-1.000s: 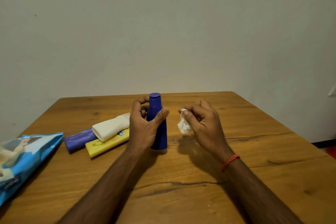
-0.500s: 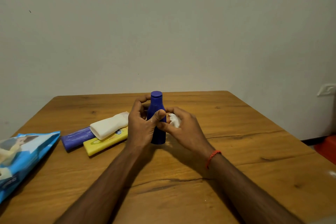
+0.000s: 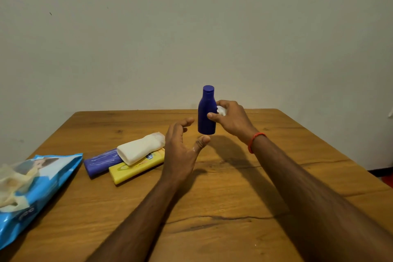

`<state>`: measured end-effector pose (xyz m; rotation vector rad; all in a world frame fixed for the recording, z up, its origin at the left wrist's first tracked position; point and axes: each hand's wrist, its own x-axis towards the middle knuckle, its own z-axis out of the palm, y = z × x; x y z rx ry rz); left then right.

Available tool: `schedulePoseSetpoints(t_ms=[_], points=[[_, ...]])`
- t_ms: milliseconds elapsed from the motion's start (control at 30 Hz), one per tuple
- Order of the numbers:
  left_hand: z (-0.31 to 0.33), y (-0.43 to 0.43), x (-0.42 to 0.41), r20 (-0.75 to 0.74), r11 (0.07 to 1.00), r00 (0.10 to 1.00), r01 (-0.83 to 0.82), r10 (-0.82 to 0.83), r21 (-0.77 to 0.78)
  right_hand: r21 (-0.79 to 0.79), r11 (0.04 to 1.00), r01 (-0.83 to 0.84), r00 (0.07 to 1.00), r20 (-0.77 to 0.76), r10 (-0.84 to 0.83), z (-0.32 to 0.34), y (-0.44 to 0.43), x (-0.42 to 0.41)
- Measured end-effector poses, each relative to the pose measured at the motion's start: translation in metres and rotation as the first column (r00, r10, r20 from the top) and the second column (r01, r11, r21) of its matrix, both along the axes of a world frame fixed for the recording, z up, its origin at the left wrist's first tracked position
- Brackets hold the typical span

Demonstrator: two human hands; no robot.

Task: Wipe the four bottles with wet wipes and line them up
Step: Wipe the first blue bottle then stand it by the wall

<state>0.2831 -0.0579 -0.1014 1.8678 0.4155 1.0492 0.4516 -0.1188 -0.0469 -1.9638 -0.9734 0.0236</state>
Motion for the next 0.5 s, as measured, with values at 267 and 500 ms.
schedulePoseSetpoints(t_ms=[267,500], points=[[-0.015,-0.003,0.008,0.001,0.997,0.997,-0.082,0.082,-0.003,-0.053,0.998,0.018,0.999,-0.030,-0.019,-0.014,0.067,0.032],[-0.016,-0.005,0.012,0.013,0.983,0.984,-0.176,0.176,0.059,-0.067,0.998,-0.003,0.997,-0.079,-0.002,-0.026,0.124,0.056]])
